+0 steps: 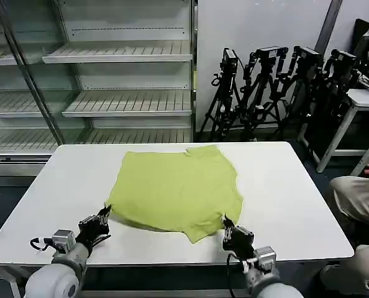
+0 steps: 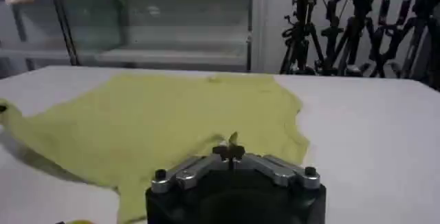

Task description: Fold and organize the clothes.

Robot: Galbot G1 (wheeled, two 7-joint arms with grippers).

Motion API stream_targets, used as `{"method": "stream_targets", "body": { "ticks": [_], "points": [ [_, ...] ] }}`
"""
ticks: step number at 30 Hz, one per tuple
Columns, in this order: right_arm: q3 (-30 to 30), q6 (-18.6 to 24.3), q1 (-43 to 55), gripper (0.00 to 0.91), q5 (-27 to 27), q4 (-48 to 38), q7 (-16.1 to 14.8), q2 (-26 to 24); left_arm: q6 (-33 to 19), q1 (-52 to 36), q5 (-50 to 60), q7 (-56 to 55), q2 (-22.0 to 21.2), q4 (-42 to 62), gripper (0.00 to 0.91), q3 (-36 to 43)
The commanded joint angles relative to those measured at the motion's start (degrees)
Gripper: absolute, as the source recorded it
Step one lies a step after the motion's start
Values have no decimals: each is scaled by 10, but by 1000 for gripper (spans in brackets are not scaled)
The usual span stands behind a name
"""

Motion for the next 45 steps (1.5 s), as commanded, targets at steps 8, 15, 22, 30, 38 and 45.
{"method": "stream_targets", "body": {
  "ticks": [8,15,22,30,38,45],
  "points": [
    [-2,-10,117,0,-5,-105,-11,15,-19,-98,-26,7,-3,90,20,24],
    [-2,-5,144,0,-16,-137,-18,19,-18,-122,-28,9,-4,113,20,34],
    [-6,13,177,0,-27,-176,-33,25,-19,-133,-25,14,-7,135,20,44],
    [-6,23,189,0,-35,-205,-41,28,-23,-146,-23,18,-9,151,30,43],
    [-12,33,194,0,-44,-221,-51,36,-28,-150,-17,27,-13,169,30,49],
    [-15,35,203,0,-50,-236,-56,45,-33,-165,-6,41,-8,187,30,52]
  ]
}}
